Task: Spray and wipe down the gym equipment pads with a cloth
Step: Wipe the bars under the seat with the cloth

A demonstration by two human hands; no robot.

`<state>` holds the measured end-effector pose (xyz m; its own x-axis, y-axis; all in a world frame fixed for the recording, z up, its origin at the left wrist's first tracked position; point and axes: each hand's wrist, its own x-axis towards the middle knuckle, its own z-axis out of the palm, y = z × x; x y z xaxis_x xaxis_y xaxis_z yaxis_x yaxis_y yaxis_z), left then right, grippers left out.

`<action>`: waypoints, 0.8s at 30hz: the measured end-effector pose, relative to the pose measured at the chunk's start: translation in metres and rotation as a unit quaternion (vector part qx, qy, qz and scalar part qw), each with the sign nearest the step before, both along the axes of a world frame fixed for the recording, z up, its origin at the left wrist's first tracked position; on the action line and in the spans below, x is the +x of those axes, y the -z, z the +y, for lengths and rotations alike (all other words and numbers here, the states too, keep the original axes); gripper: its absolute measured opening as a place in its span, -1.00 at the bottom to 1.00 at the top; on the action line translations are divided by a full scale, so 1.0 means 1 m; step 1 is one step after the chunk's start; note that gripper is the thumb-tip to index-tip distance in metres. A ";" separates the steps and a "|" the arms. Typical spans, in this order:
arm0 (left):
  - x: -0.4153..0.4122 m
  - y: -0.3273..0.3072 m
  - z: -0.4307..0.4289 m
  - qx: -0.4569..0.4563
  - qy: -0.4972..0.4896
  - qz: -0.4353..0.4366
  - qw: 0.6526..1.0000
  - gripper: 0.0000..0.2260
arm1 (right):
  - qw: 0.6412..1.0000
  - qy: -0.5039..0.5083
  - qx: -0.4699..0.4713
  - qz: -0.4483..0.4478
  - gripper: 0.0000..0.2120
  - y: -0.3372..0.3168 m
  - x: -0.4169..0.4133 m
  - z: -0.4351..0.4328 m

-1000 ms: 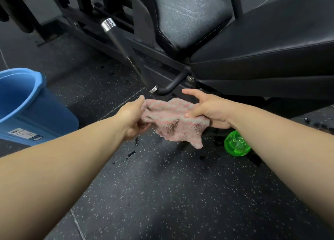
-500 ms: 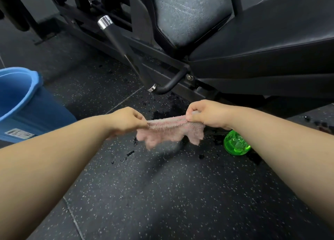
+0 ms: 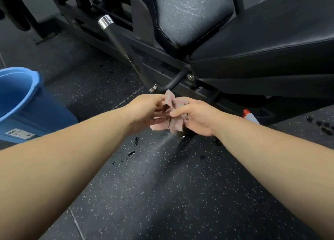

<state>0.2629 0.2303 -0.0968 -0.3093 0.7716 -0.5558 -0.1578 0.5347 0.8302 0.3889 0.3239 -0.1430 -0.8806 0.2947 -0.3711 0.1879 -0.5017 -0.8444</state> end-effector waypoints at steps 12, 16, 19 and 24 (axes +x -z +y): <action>-0.014 0.052 -0.034 -0.109 0.108 0.216 0.964 -0.73 | 0.805 0.276 0.435 -0.295 -0.61 0.062 0.034 0.054; -0.005 0.059 -0.029 -0.014 0.140 0.500 0.854 -0.70 | 0.805 0.240 0.449 -0.306 -0.50 0.096 0.020 0.055; -0.019 0.054 -0.005 0.103 0.212 0.706 0.668 -0.46 | 0.754 0.096 0.532 -0.374 -0.32 0.110 0.021 0.027; -0.034 0.030 0.044 -0.087 0.292 0.799 0.518 -0.32 | 0.826 0.097 0.511 -0.216 -0.39 0.133 0.018 -0.031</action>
